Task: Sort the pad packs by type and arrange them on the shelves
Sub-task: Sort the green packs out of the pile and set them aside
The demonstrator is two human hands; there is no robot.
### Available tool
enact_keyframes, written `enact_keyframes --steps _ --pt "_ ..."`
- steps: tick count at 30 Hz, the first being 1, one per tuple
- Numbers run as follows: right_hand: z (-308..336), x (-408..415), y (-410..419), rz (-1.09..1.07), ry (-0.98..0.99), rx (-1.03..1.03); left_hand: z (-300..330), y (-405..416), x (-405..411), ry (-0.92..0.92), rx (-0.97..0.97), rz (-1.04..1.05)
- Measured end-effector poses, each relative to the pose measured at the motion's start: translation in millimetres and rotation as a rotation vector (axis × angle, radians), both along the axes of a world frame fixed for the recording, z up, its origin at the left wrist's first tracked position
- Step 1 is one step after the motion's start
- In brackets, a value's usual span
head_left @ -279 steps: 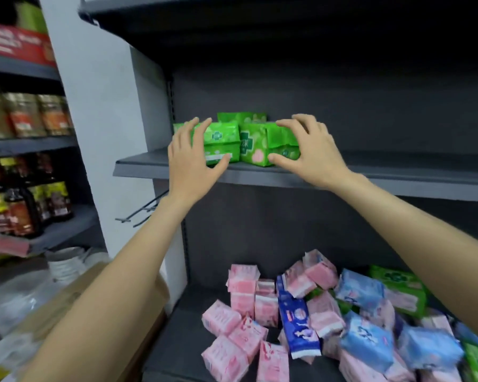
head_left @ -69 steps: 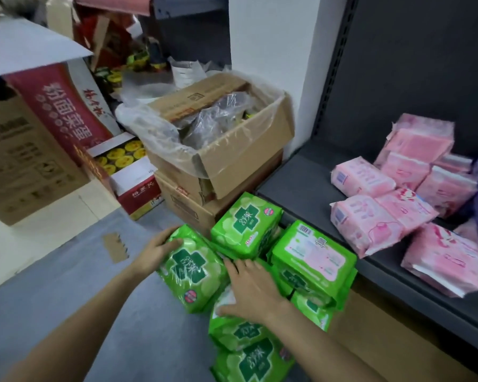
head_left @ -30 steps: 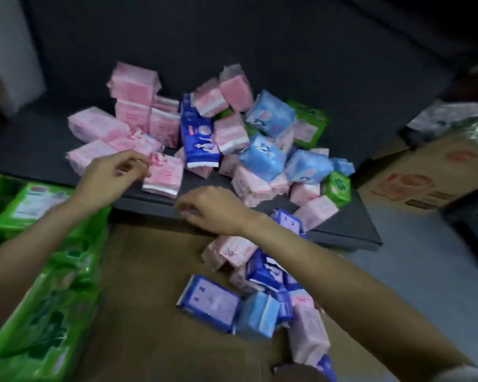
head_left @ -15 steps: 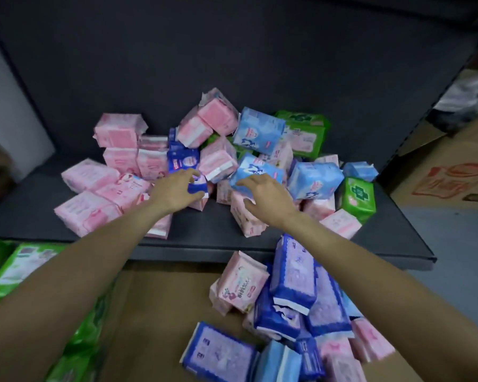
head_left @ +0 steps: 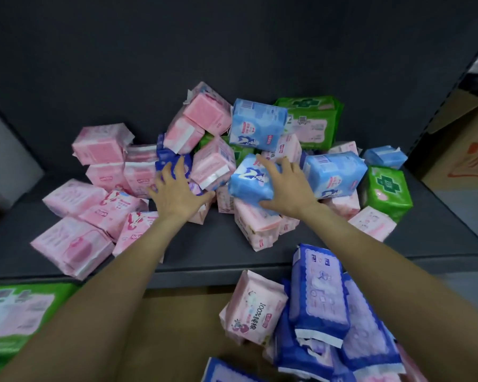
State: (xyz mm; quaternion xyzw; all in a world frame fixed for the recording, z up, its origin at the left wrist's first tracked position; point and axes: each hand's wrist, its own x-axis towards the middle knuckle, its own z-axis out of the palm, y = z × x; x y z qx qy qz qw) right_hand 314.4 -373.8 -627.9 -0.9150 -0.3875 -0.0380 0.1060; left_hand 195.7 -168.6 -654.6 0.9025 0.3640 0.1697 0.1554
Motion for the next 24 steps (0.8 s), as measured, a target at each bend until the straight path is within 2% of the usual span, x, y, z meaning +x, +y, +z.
enact_keyframes --steps 3,5,11,15,18,20,22,24 --pt "5 -24 -10 -0.056 0.014 0.135 -7 14 0 0.079 -0.091 0.072" --pt "7 -44 -16 -0.075 0.067 0.236 -12 21 -1 0.036 -0.229 0.094" --pt "5 -95 -31 -0.118 0.191 0.336 -14 13 -40 -0.401 -0.498 0.074" --pt "-2 -138 -33 -0.097 0.376 0.431 -22 -22 -106 -0.681 -0.623 -0.052" --pt "-21 -174 -24 -0.015 0.602 0.574 -39 -49 -159 -0.651 -0.615 -0.160" --pt "-40 -200 -17 0.047 0.698 0.598 -54 -61 -198 -0.519 -0.579 -0.218" --pt "-58 -223 -13 0.059 0.715 0.489 -74 -65 -228 -0.339 -0.502 -0.216" --pt "-76 -240 -10 0.075 0.646 0.345 -97 -65 -250 -0.202 -0.420 -0.168"
